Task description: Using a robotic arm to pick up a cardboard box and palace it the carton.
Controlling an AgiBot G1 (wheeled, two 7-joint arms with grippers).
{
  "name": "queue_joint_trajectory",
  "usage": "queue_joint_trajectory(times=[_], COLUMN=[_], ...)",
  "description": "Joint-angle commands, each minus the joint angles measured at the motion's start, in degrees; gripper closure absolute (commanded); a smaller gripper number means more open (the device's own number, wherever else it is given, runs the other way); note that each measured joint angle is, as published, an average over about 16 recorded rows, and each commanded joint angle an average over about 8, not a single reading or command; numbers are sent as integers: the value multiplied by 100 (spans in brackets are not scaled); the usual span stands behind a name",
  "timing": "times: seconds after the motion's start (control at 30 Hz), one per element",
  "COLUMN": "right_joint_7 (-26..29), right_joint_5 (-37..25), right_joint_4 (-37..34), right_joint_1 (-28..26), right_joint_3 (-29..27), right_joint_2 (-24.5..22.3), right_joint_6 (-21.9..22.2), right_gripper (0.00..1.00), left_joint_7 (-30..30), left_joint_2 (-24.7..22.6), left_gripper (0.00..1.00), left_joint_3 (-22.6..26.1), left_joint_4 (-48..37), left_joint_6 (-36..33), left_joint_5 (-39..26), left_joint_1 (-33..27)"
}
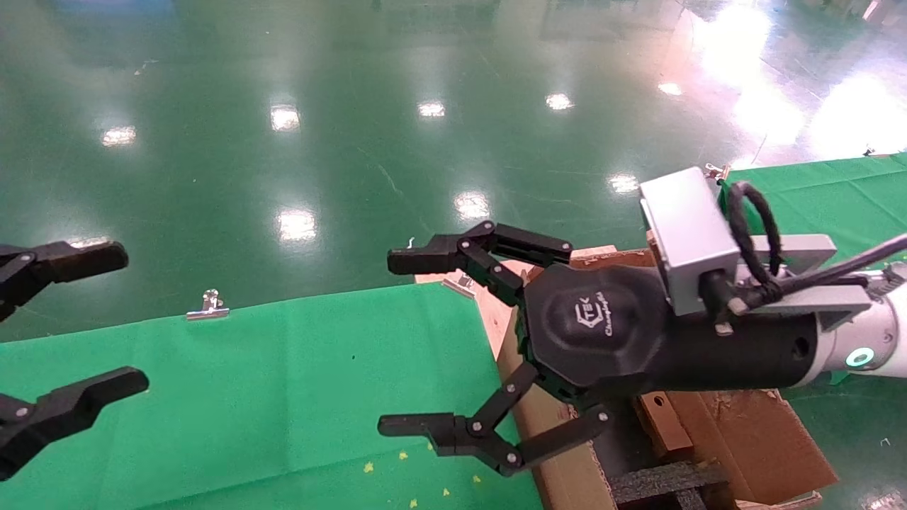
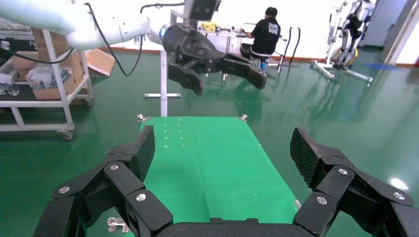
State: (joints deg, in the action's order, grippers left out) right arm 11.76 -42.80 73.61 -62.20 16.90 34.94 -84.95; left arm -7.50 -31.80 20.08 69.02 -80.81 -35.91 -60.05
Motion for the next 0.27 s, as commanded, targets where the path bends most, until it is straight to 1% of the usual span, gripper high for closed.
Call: queue_joint_trajectory(times=[0.03, 0.27], right_joint_7=[-1, -2], right_joint_5=[-4, -3], right_joint_4=[-1, -2], right_joint_1=[-4, -5], right_joint_3=[3, 5], right_joint_2=[0, -1], right_joint_6=[3, 3], right_gripper=[0, 0], left_joint_7=[-11, -44], left_joint_2=[-11, -43], left_gripper=[0, 0], left_joint_3=[-14, -55], left_joint_4=[15, 61], left_joint_6=[-16, -66], left_joint_5=[-20, -80], left_joint_1=[-5, -20])
